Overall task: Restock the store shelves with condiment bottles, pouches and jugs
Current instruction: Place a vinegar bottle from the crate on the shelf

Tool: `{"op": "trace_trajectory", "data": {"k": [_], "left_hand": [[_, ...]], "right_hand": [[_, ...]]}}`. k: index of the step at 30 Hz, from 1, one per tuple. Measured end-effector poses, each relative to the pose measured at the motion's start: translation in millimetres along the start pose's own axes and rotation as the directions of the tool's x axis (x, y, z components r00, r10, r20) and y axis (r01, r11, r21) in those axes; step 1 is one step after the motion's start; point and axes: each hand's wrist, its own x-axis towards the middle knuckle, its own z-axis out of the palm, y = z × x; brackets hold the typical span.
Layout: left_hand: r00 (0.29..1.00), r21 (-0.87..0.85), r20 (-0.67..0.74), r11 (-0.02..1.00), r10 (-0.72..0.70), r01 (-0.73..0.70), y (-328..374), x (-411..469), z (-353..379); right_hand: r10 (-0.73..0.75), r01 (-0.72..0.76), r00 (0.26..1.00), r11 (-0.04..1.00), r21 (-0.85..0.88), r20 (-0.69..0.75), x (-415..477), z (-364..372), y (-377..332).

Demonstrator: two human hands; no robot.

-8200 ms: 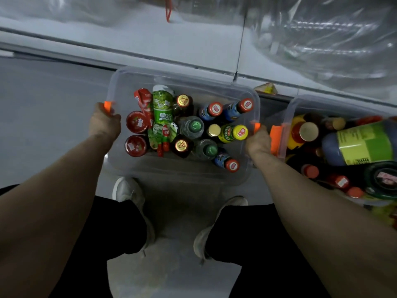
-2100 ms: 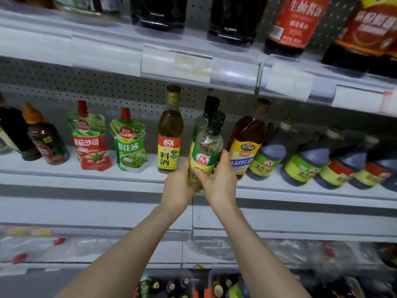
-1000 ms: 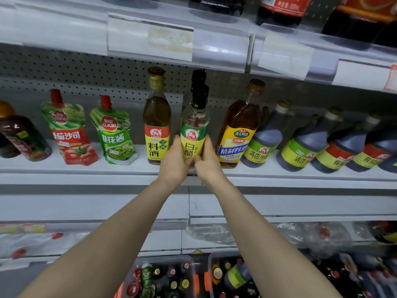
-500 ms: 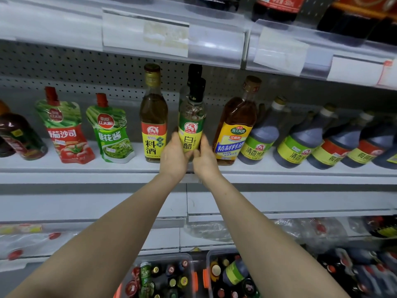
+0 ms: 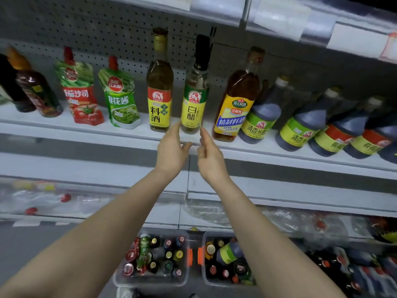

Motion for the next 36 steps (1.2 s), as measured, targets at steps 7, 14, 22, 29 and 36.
{"op": "trace_trajectory", "data": {"k": [7,14,22,29,36], "left_hand": [[0.995,-0.032,0.027,0.994,-0.101,0.102,-34,-99,14],[0.917,0.016,0.120,0.925,-0.380,0.381,-101,-193,47],[0.807,0.077,0.197,0.829,-0.557,0.553,-192,-255,100],[0.699,0.074,0.234,0.729,-0.676,0.680,-300,-300,153],[0.649,0.126,0.308,0.706,-0.696,0.697,-406,-334,213]], "right_hand": [[-0.075,0.066,0.983,0.996,0.061,0.166,-53,11,63],[0.089,-0.103,0.920,0.995,0.016,0.383,-115,52,159],[0.288,-0.273,0.860,0.957,-0.095,0.422,-157,105,261],[0.403,-0.362,0.787,0.915,-0.180,0.467,-172,175,349],[0.462,-0.341,0.736,0.884,-0.320,0.494,-164,268,436]]}}
